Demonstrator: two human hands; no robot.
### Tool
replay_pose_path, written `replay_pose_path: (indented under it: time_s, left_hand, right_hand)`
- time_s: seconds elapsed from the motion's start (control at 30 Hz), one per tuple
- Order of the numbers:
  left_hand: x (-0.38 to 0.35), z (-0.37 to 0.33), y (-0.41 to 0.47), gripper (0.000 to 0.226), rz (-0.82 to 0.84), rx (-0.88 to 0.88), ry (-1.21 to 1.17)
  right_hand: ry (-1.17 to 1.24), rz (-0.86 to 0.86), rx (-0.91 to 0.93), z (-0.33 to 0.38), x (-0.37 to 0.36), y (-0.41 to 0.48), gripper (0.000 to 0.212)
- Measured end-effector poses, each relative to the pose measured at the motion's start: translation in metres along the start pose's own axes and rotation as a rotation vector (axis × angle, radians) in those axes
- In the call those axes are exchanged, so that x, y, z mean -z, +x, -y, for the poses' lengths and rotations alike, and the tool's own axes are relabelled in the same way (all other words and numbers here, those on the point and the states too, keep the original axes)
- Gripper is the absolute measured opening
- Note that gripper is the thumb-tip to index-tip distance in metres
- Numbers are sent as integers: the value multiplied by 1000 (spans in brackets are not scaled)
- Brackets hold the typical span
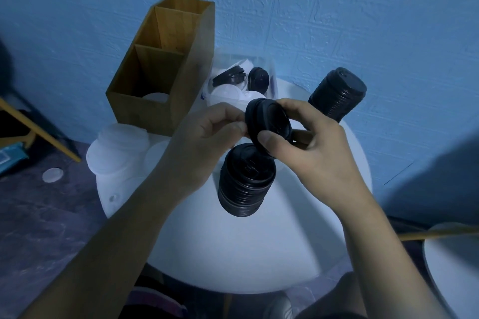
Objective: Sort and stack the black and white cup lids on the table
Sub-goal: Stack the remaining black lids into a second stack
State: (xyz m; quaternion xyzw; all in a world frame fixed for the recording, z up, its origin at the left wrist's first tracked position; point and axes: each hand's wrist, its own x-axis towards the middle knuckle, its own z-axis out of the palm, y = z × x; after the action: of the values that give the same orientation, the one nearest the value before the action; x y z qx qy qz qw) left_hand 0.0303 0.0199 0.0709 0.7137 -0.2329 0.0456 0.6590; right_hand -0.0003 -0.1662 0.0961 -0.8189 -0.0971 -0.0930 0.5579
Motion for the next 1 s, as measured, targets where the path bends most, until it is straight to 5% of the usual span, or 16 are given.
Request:
replay_pose_path:
  time_s: [0.37,0.53,0.7,0.83,1.0]
  left_hand:
    - [4,-5,2,18,-54,-15,4]
    - [13,-5,7,19,-156,-1,78]
    - [24,13,17,21,-223,187,155]
    - [22,44,15,9,-124,403,140]
    - [25,58,2,13,-165,376,443]
  right_hand:
    - [179,-35,4,-3,7,7,27]
    - [36,15,-5,-4,18,14,27]
    - [30,31,-54,-14,17,8,24]
    - [-33,147,-120,-26,16,2,54]
    - [-209,280,-169,-32,11,-2,88]
